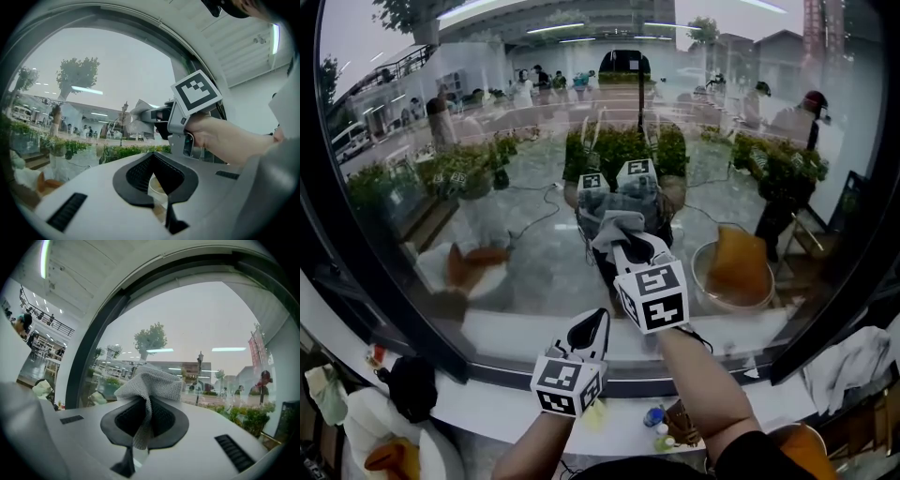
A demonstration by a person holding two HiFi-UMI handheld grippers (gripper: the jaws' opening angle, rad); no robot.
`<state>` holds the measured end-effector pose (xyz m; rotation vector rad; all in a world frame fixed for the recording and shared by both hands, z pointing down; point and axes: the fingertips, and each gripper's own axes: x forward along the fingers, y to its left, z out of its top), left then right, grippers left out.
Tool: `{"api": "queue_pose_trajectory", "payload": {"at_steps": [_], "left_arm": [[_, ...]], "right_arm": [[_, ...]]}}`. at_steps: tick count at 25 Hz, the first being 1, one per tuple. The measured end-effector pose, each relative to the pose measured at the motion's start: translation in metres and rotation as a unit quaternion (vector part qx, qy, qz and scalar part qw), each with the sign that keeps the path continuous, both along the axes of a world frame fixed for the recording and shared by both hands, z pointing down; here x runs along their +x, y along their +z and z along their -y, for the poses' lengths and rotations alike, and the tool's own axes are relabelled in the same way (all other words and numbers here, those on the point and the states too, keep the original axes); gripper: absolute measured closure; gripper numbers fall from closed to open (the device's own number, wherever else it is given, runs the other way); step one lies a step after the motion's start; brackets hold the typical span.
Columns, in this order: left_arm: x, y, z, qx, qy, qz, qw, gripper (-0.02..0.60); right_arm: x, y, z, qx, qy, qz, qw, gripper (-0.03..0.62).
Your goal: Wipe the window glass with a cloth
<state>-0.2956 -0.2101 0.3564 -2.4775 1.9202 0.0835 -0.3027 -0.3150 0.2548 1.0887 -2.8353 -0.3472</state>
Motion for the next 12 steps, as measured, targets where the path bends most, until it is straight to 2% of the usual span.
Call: {"api": "queue_pose_trajectory", "payload": {"at_steps": [4,12], "left_arm": [[0.003,0.003,0.003,-0.003,-0.002,-0.003,1.0,0.574],[0.033,0.004,0.01,-0.006,0.011,0.004,0.9999,0.574]], "right_arm": [[0.007,0.0,0.003,0.002,0.0,0.0,1.0,0.556],[0.047,-0.001,0.012,-0.001,0.012,0.009,1.0,0.556]]}}
